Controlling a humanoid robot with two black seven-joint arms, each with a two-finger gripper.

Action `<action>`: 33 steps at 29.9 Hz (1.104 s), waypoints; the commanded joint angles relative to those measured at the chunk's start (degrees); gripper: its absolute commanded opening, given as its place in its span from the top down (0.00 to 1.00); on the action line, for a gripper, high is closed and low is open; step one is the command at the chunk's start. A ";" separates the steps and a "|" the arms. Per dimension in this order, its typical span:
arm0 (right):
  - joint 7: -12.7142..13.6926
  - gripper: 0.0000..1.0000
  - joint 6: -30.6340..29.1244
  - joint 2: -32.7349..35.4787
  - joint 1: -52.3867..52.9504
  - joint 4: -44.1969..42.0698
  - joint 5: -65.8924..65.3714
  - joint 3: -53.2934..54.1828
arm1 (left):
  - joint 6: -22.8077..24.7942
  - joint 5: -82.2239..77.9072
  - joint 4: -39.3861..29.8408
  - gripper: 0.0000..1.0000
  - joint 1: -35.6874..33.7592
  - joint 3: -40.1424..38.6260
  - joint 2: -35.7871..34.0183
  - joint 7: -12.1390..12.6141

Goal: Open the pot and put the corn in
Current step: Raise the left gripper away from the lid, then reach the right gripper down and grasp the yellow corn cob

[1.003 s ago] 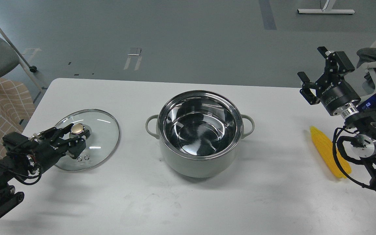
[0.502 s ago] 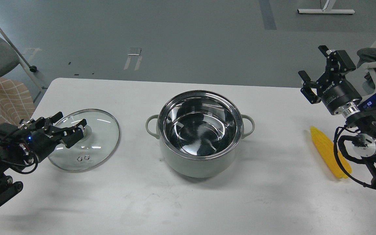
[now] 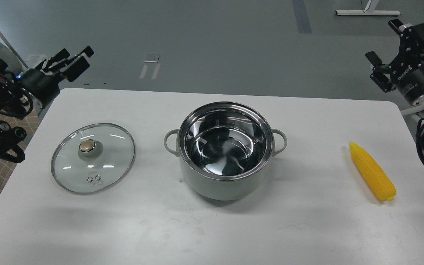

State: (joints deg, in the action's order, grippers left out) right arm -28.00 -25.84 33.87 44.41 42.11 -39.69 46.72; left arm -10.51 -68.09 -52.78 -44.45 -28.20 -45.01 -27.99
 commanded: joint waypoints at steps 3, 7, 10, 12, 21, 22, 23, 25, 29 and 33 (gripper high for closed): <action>0.00 0.00 0.35 6.19 -0.28 5.78 -15.38 -3.28 | 4.01 8.75 -0.13 0.03 -5.82 -0.01 3.86 -0.01; 0.00 0.00 3.94 11.38 -0.64 11.32 -27.94 -8.56 | 6.11 13.14 -0.13 0.03 -7.49 -0.01 7.20 -0.01; 0.00 0.00 7.02 13.49 -1.07 12.74 -37.27 -10.76 | 6.65 17.02 -0.13 0.03 -7.76 -0.01 9.66 -0.01; 0.00 0.00 8.78 14.11 -2.04 12.74 -42.63 -11.82 | 6.47 17.02 -0.13 0.03 -7.76 -0.01 10.81 -0.01; 0.00 0.00 15.81 13.50 -8.80 10.02 -60.05 -13.06 | 6.47 16.76 -0.13 0.03 -7.76 0.25 12.66 -0.01; 0.00 0.00 15.99 13.33 -9.33 9.84 -60.85 -13.06 | 6.47 16.76 -0.13 0.03 -7.67 0.25 12.66 -0.01; 0.00 0.00 16.34 13.06 -10.38 9.84 -62.60 -13.06 | 6.47 16.76 -0.13 0.03 -7.67 0.25 12.66 -0.01; 0.00 0.00 16.44 12.88 -11.18 9.57 -64.81 -13.06 | 6.47 16.67 -0.13 0.03 -7.50 0.25 12.66 -0.01; 0.00 0.00 16.44 12.18 -12.32 7.73 -66.04 -13.14 | 6.47 16.67 -0.21 0.03 -7.41 0.34 12.57 -0.01; 0.00 0.00 16.52 11.92 -13.47 7.29 -67.18 -13.23 | 6.47 16.67 -0.30 0.03 -7.23 0.34 12.57 -0.01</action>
State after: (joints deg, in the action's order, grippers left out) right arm -28.00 -9.41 45.97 31.84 49.70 -105.97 33.54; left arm -4.04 -51.42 -52.98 -51.80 -27.86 -32.40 -28.00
